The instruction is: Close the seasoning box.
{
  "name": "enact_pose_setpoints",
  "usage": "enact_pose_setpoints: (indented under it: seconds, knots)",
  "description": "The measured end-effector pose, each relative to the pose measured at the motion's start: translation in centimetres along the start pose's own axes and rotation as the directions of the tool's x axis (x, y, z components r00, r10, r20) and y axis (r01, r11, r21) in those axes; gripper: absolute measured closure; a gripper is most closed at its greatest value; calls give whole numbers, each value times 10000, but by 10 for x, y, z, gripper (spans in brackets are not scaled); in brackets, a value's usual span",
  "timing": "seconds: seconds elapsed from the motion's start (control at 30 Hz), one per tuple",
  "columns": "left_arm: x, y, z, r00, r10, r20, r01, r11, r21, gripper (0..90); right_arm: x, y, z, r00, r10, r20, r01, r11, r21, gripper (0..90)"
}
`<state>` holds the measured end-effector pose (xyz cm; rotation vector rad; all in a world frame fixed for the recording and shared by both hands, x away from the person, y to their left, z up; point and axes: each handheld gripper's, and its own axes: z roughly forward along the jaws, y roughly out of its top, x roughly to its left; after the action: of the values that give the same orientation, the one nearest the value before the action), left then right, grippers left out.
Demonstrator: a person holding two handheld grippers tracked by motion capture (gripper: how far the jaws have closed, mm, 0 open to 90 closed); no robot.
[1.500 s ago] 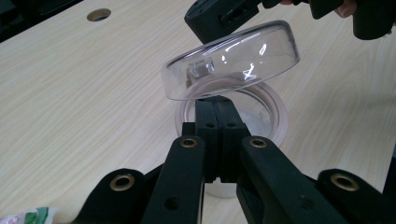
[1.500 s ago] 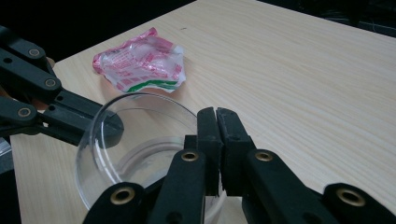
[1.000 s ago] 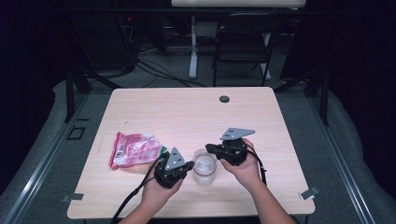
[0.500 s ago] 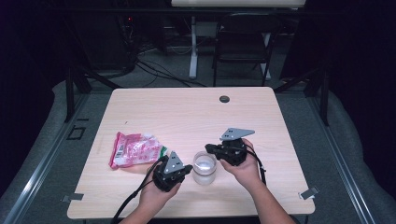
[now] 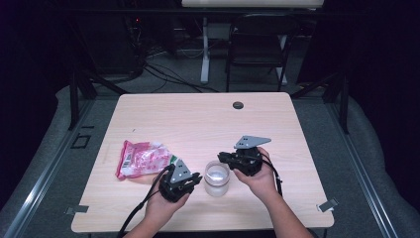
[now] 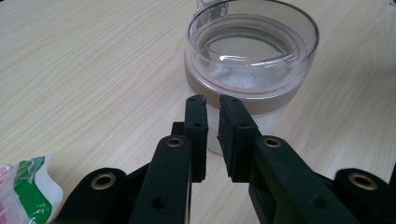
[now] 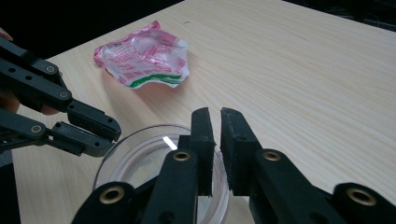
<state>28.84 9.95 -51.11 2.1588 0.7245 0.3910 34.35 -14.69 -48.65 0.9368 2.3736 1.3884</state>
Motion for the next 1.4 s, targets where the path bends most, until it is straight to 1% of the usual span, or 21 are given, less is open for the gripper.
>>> enact_pose_setpoints:
  seconds: [0.23,0.33,0.57,0.67,0.8,0.87,0.93,1.03,1.07,1.2,1.33,1.4]
  knots:
    - [7,-2,-3,9997,-218,-63,217,9997,-63,706,-1,0,-1,10000,44,10,-44,10000,-57,795]
    - [12,-2,-7,9994,-318,-107,316,9993,-198,658,-1,0,-1,10000,54,-4,-54,9999,-89,766]
    - [26,-3,-13,9967,-678,-439,667,9974,-265,523,0,1,-1,10000,8,25,-8,9999,-135,688]
    - [31,-3,-16,9961,-637,-619,616,9975,-343,488,0,1,-1,10000,-19,-4,19,10000,-90,639]
    - [38,-4,-19,9949,-615,-805,585,9975,-386,471,1,2,-3,10000,-32,46,32,10000,-75,580]
    - [42,-6,-21,9936,-621,-941,588,9976,-367,464,1,2,-4,10000,49,12,-49,9999,-93,544]
    - [47,-8,-24,9915,-711,-1092,668,9969,-427,449,1,2,-5,9999,75,85,-73,9999,-128,506]
    - [54,-13,-28,9875,-966,-1242,903,9944,-557,436,-1,1,-7,9997,58,224,-55,9999,-143,478]
    - [56,-14,-30,9869,-983,-1280,917,9942,-562,435,-2,1,-8,9996,49,260,-46,9999,-140,469]
    - [65,-22,-37,9836,-1172,-1372,1095,9920,-624,435,-6,-1,-11,9988,101,470,-99,9999,-64,462]
    - [73,-29,-41,9805,-1322,-1454,1243,9903,-619,434,-9,-3,-16,9975,154,687,-144,9998,-151,455]
    - [78,-34,-42,9777,-1462,-1507,1381,9884,-627,432,-11,-5,-18,9963,238,821,-222,9995,-211,453]
